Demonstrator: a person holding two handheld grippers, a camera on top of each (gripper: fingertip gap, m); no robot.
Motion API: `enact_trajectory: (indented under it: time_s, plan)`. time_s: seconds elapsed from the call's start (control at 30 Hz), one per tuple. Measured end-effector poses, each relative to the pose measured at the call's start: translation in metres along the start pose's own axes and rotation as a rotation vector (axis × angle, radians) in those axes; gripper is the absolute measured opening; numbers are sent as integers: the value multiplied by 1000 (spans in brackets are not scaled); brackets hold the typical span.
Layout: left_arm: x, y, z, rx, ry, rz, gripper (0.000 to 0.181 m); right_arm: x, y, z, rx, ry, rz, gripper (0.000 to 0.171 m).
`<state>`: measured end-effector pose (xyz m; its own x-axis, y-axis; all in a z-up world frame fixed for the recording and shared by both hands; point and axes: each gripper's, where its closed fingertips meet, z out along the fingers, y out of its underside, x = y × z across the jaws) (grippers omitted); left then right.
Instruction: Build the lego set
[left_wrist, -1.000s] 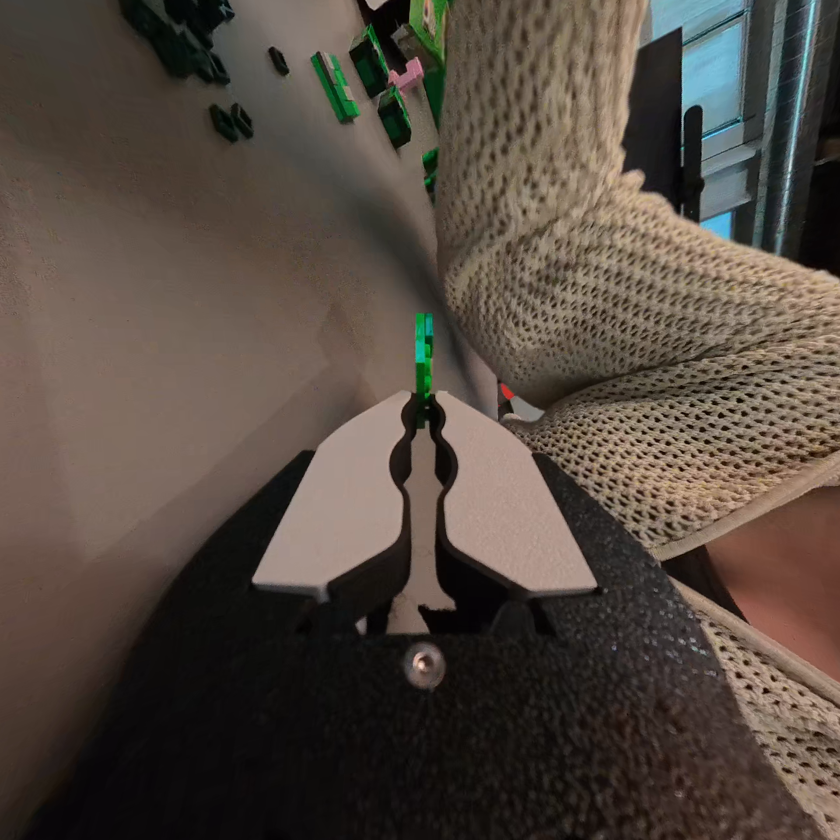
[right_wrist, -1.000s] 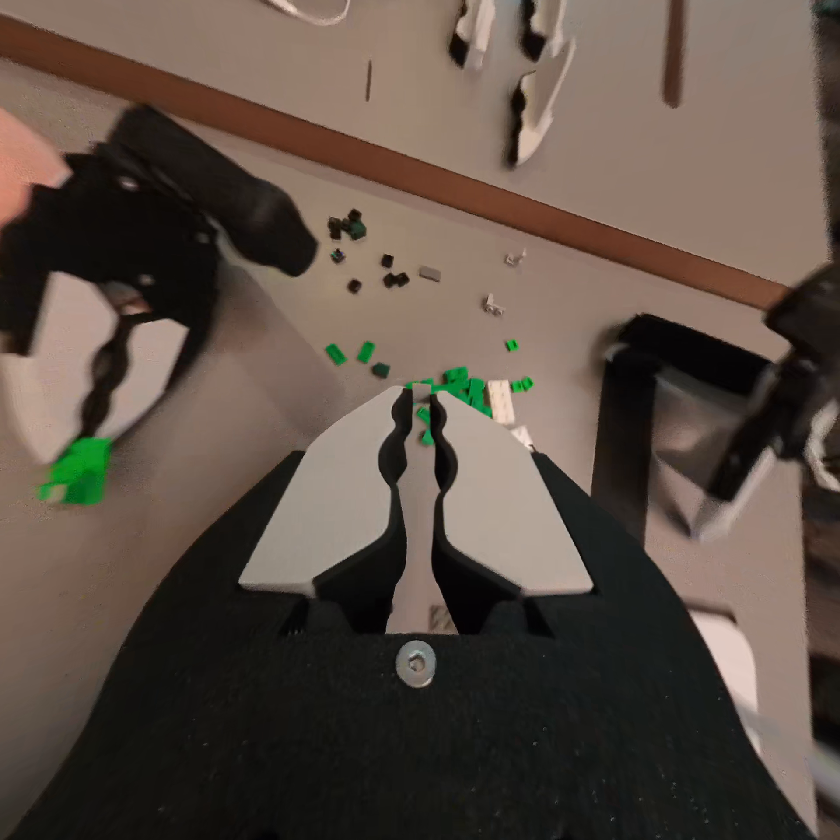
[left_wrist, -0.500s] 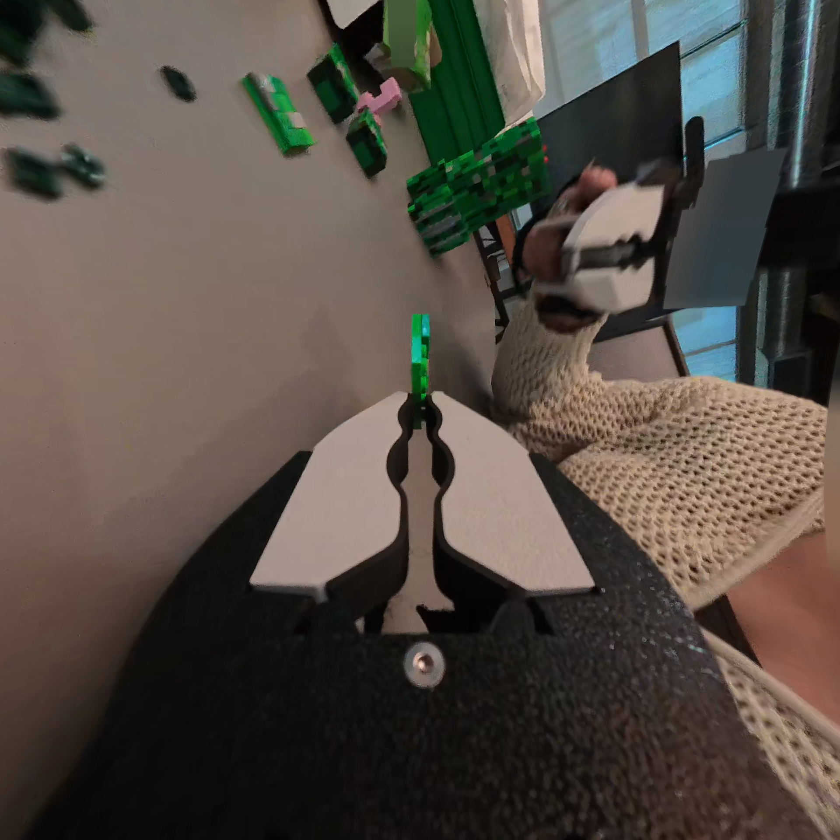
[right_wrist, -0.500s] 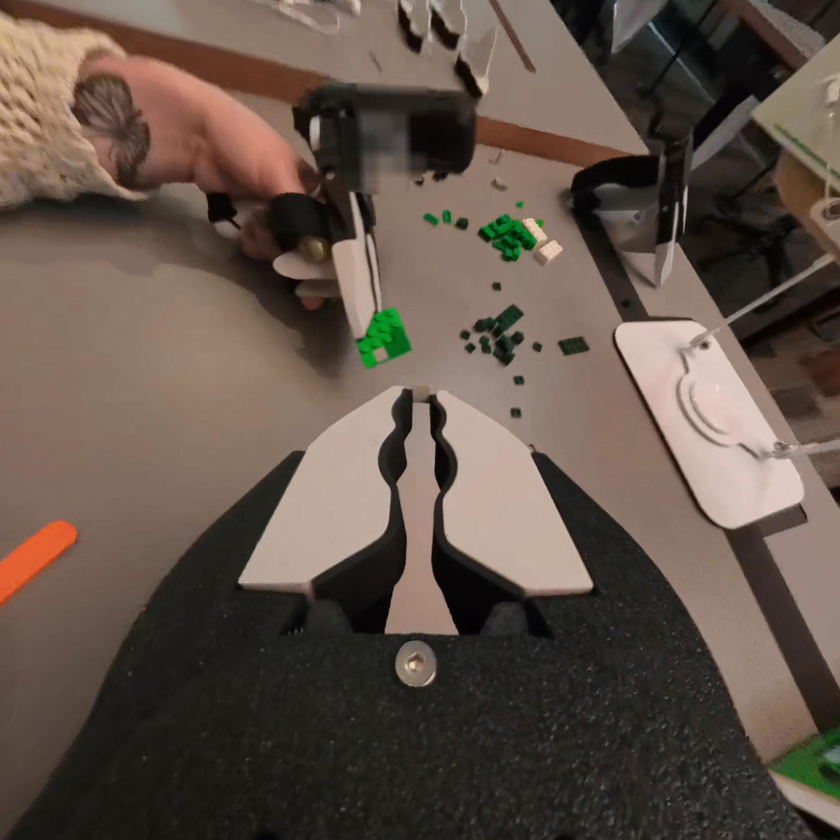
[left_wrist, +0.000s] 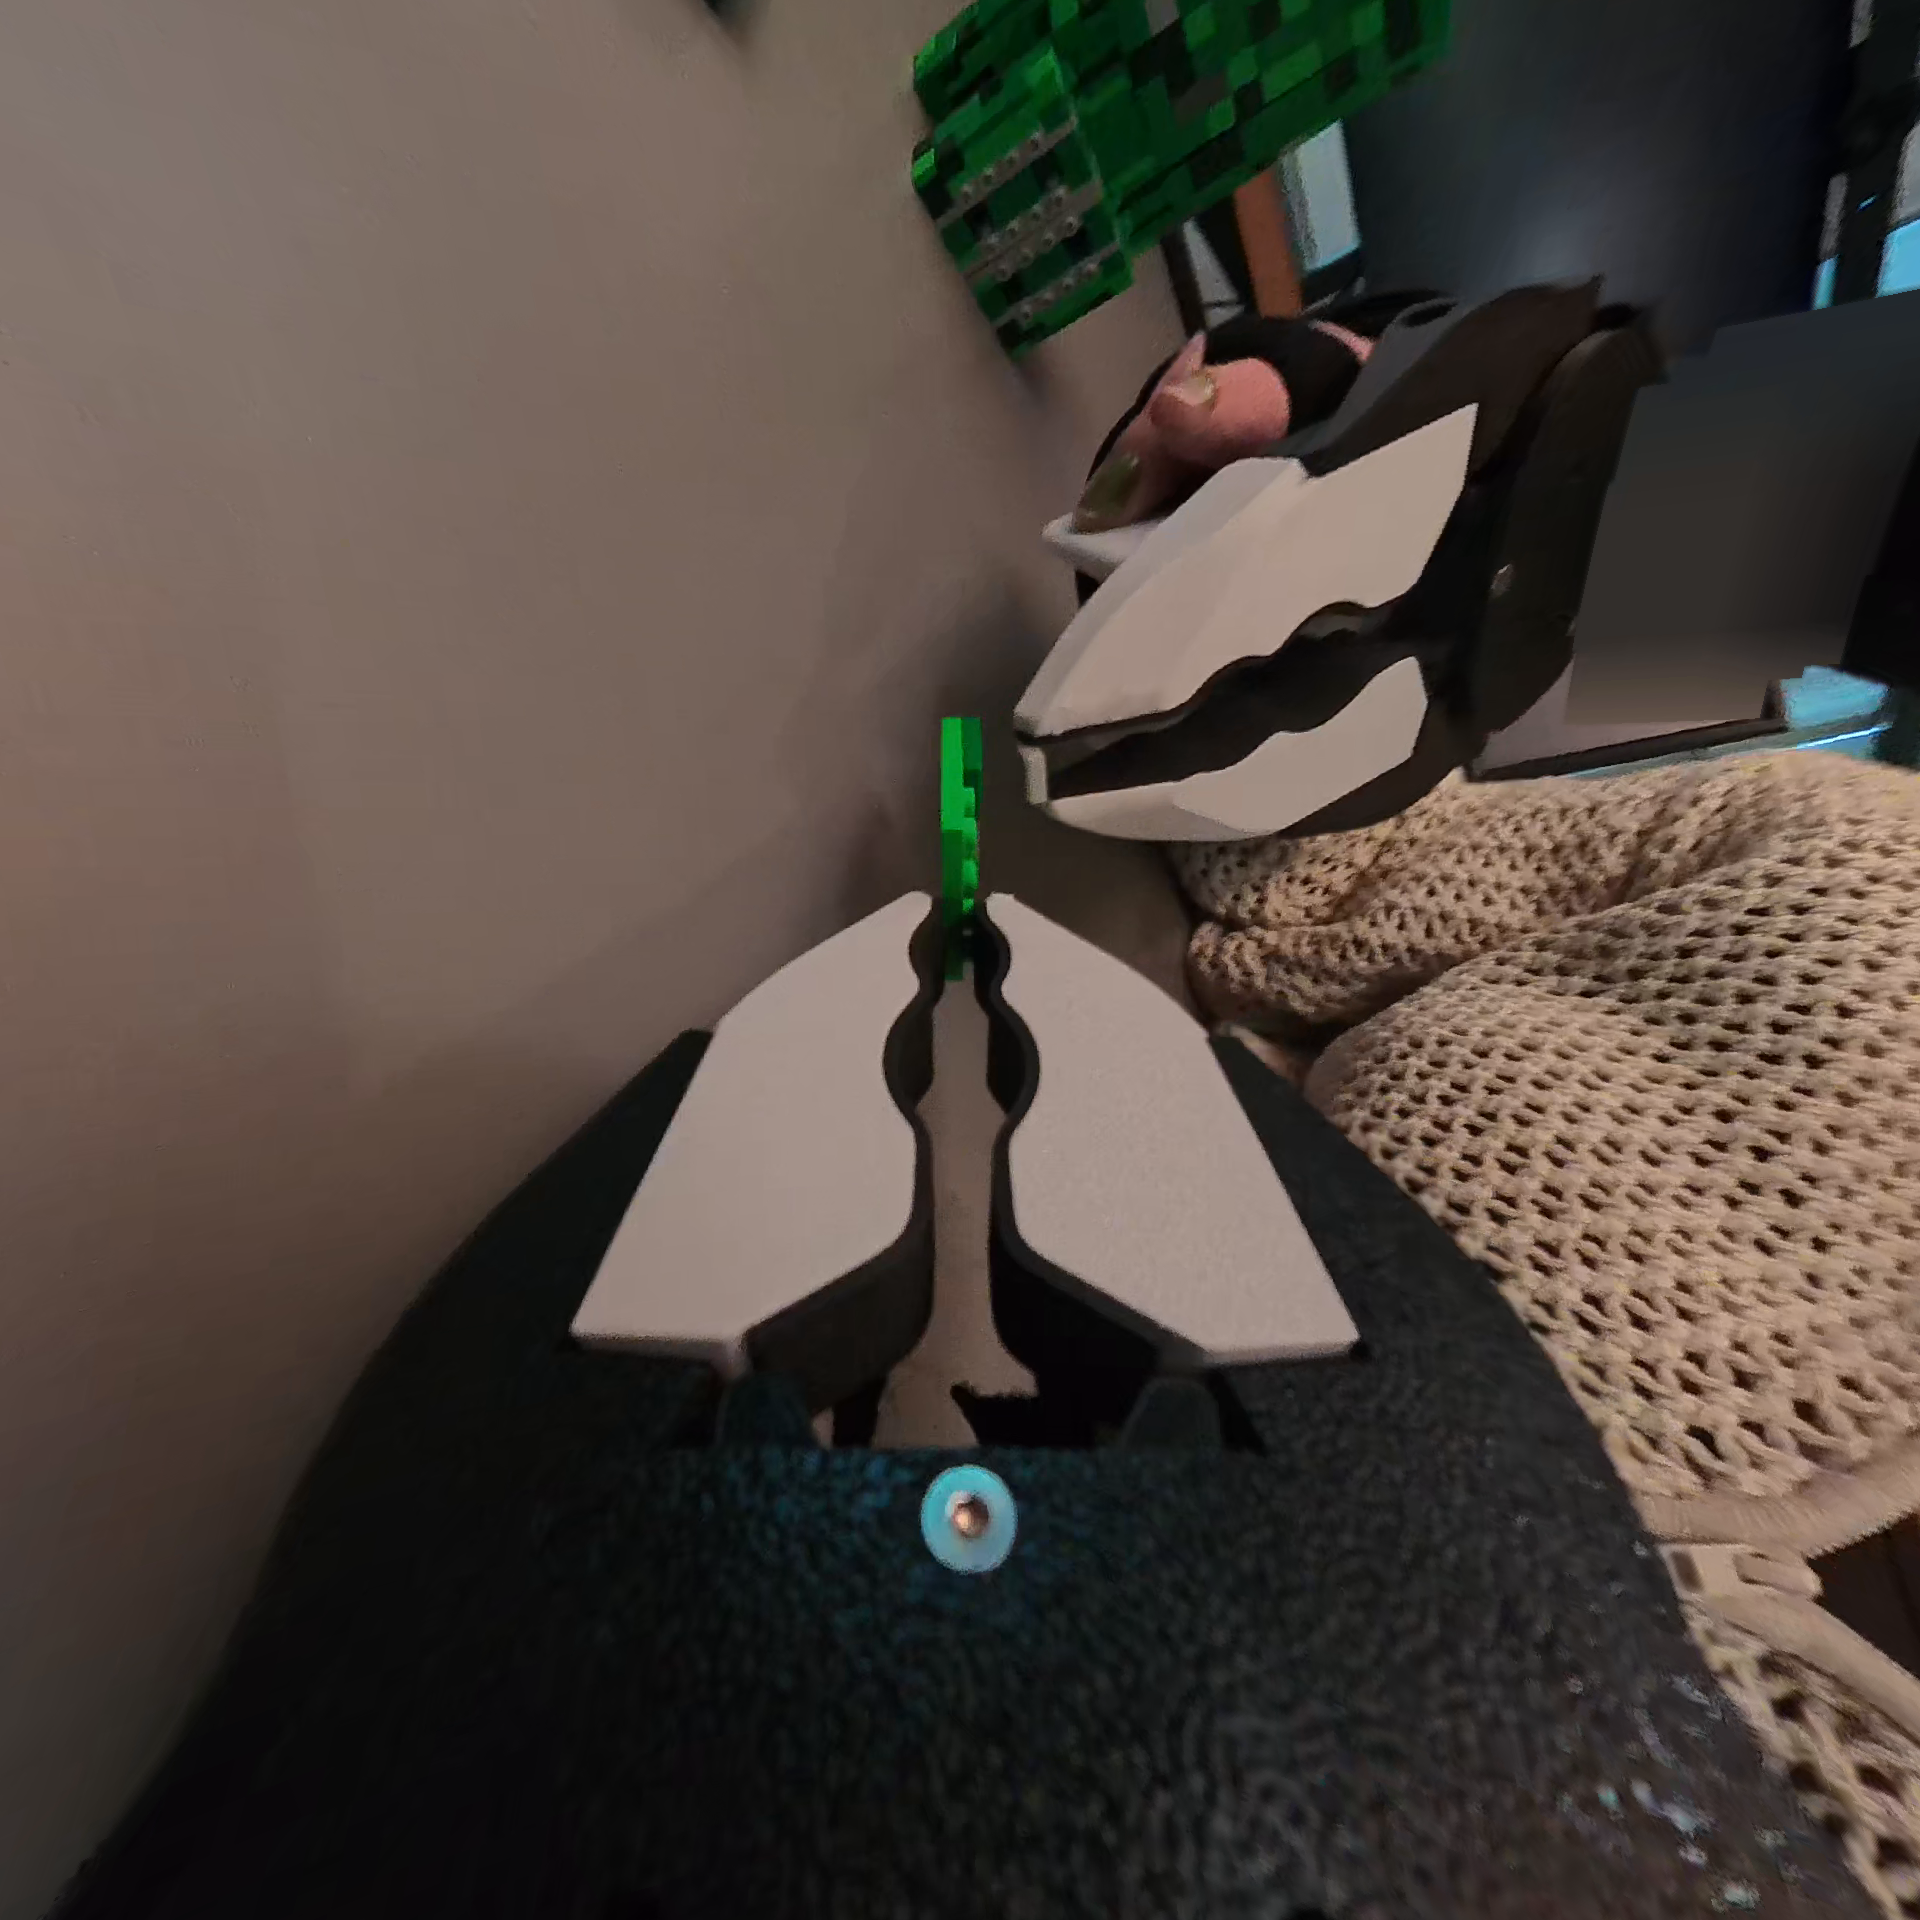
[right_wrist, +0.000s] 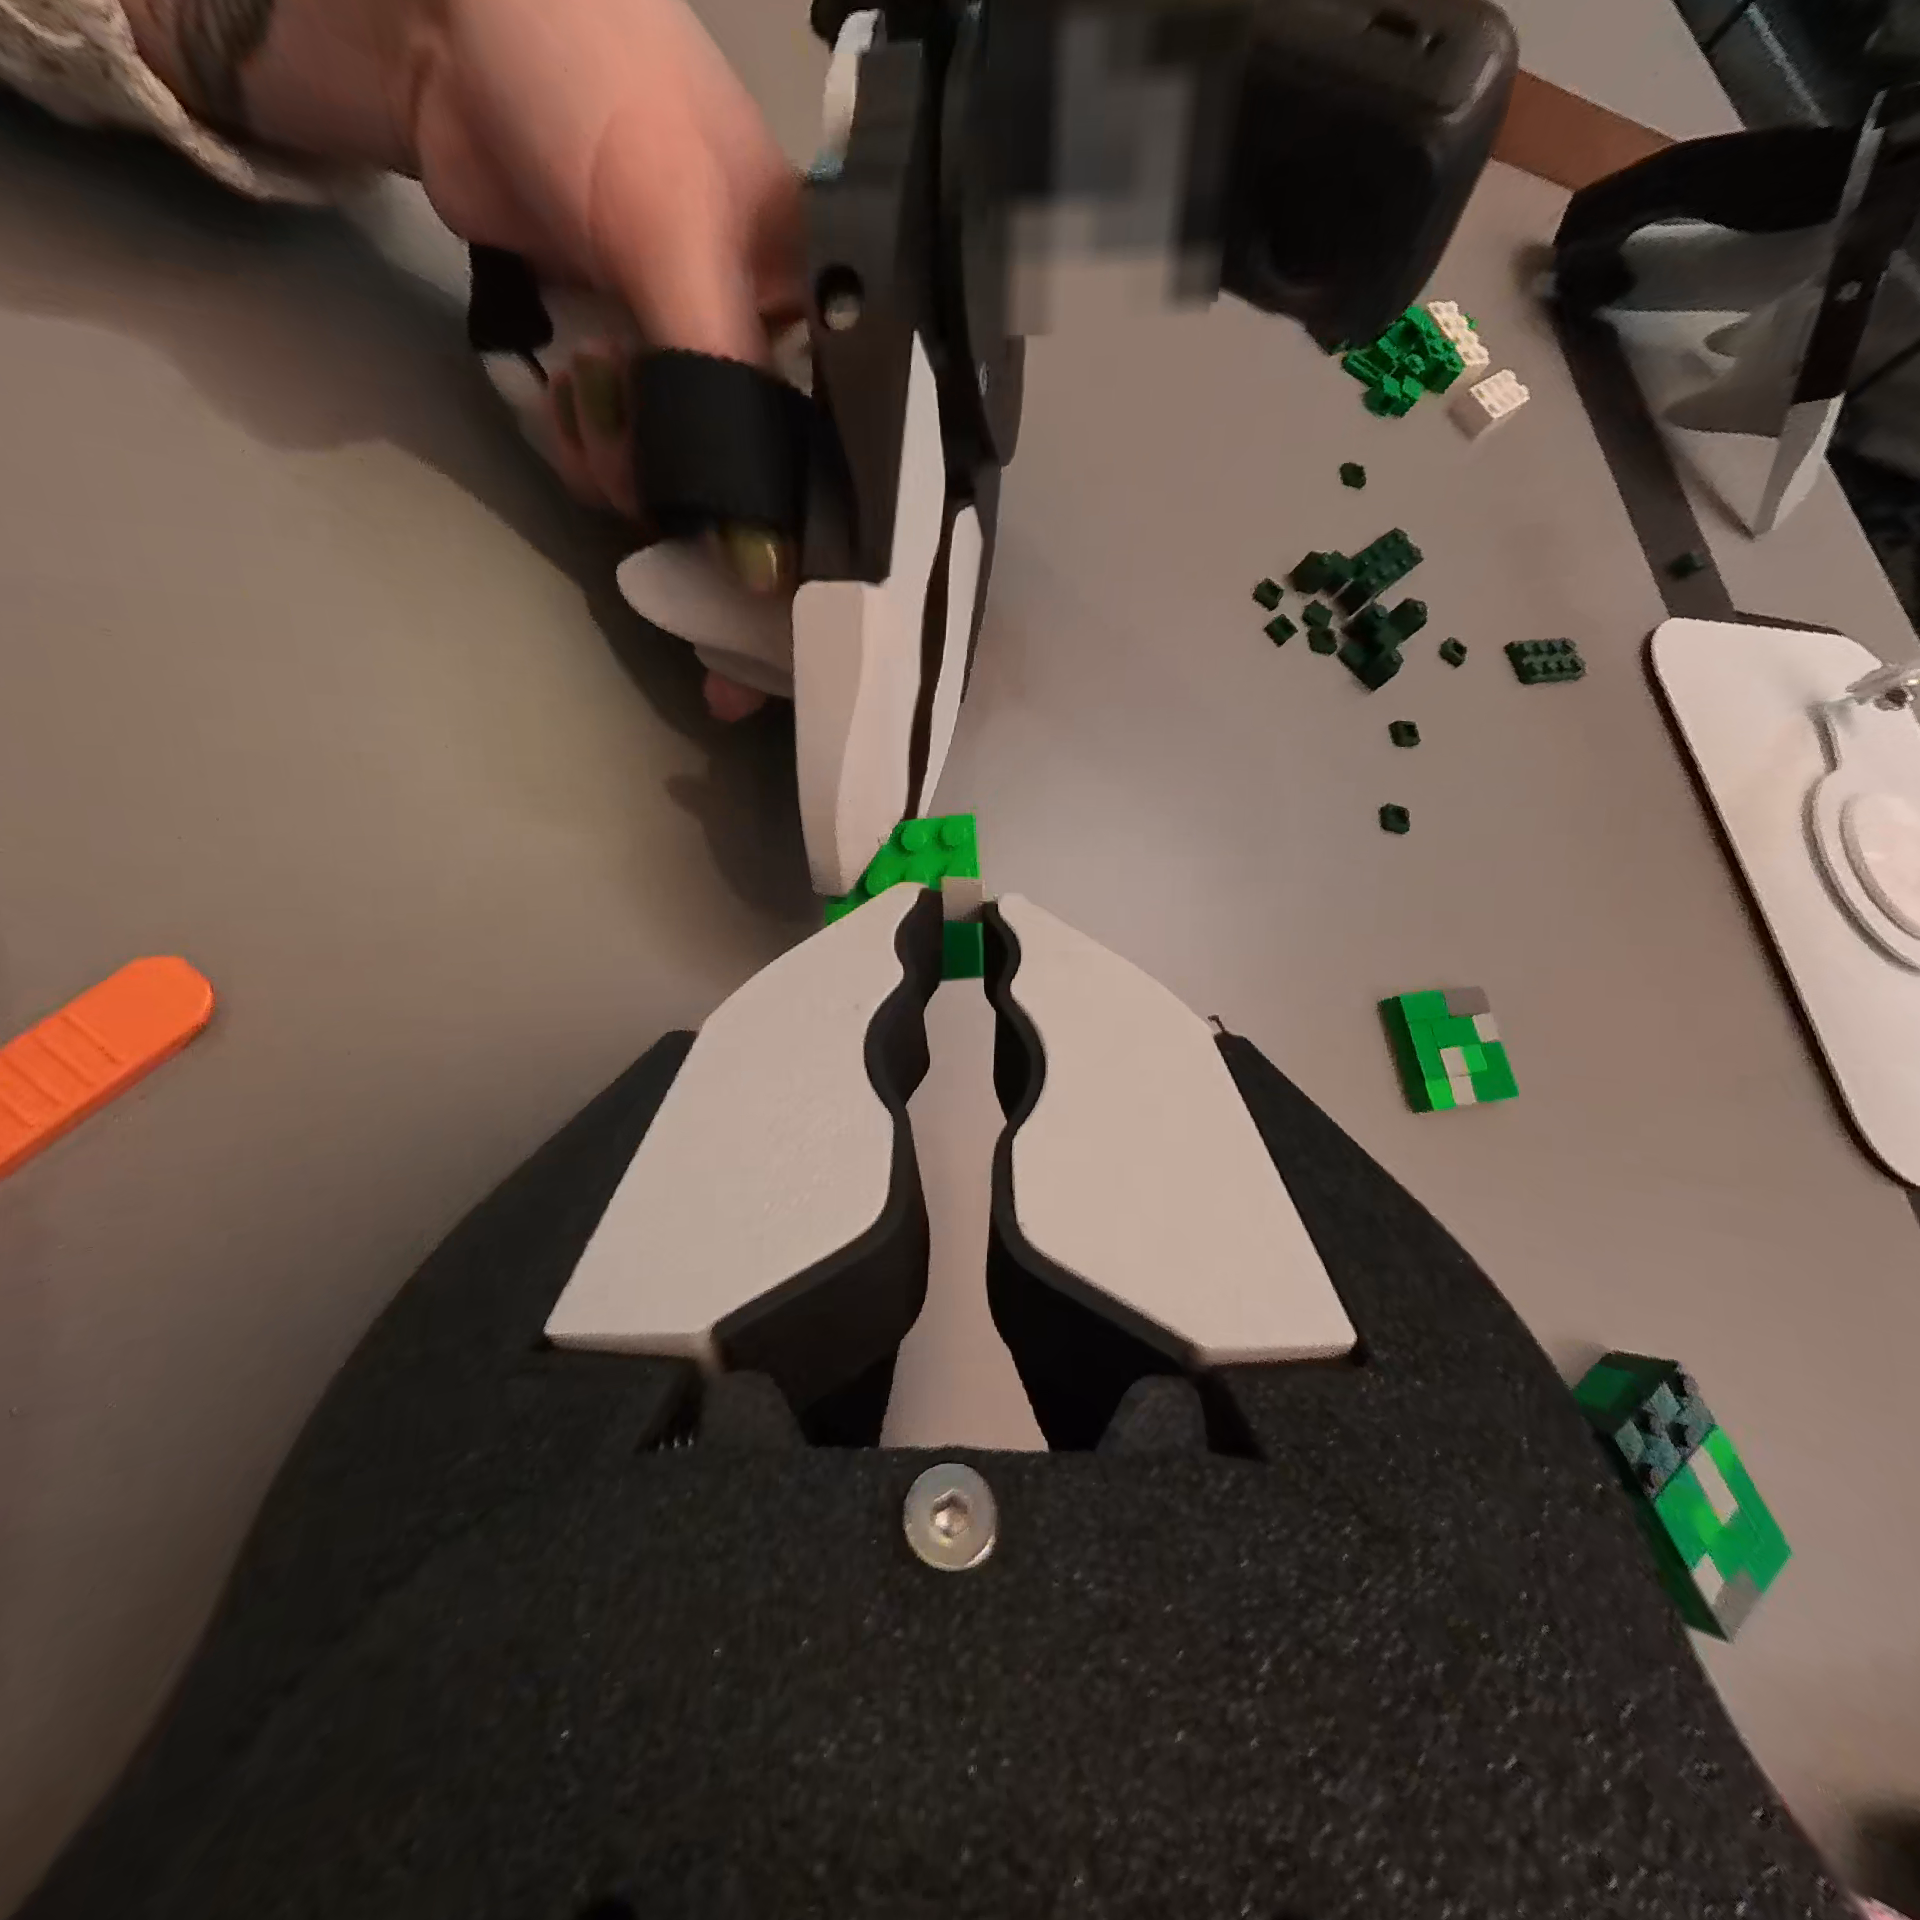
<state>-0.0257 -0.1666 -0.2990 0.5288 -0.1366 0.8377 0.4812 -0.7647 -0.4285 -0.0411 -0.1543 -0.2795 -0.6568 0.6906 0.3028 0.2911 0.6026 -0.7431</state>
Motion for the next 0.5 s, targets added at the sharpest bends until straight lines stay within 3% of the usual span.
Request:
enact_trajectory:
  time_s: [0.13, 0.5]
  plan:
    - [-2, 3, 3, -22, -46, 38, 4, -1, 0, 4, -28, 14, -59, 7]
    - [2, 4, 0, -28, 44, -33, 4, -4, 0, 8, -73, 40, -139, 7]
